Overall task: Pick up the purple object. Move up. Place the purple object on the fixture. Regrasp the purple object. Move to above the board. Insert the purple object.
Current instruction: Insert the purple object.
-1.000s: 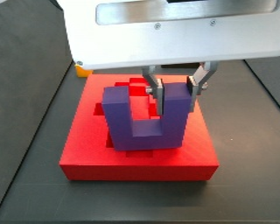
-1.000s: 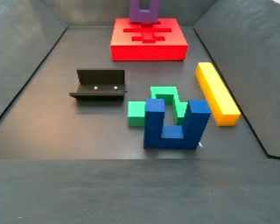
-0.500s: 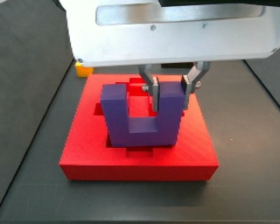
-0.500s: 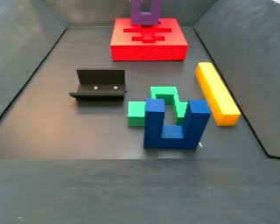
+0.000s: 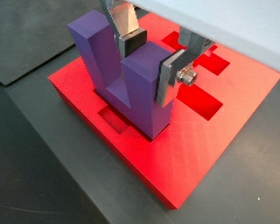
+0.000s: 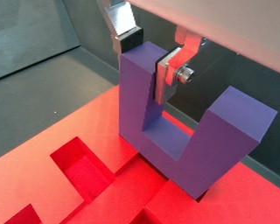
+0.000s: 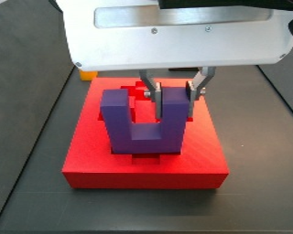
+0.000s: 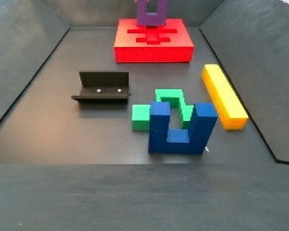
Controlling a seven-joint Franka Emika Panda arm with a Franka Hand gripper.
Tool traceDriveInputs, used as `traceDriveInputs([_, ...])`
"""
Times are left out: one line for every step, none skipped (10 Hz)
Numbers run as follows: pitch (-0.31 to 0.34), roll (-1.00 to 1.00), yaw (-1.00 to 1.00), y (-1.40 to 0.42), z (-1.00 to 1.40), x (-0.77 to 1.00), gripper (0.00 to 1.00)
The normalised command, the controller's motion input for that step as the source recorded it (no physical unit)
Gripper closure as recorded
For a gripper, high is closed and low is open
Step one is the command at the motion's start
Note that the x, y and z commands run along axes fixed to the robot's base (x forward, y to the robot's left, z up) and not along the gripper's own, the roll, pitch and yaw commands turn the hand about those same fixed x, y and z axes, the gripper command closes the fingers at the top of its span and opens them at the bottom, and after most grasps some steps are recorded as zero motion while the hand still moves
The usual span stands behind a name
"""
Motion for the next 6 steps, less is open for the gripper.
traceDriveInputs([0.000, -0.18, -0.22, -0.02, -0.10, 0.00, 1.00])
traceDriveInputs([0.000, -0.17, -0.21, 0.00, -0.12, 0.00, 1.00])
traceDriveInputs([0.000, -0.11, -0.17, 0.00, -0.15, 0.00, 1.00])
traceDriveInputs([0.000, -0.07, -0.14, 0.00, -0.18, 0.06, 1.00])
traceDriveInputs([0.000, -0.01, -0.09, 0.00, -0.45, 0.05, 1.00])
traceDriveInputs([0.000, 0.00, -0.03, 0.00, -0.67, 0.11, 1.00])
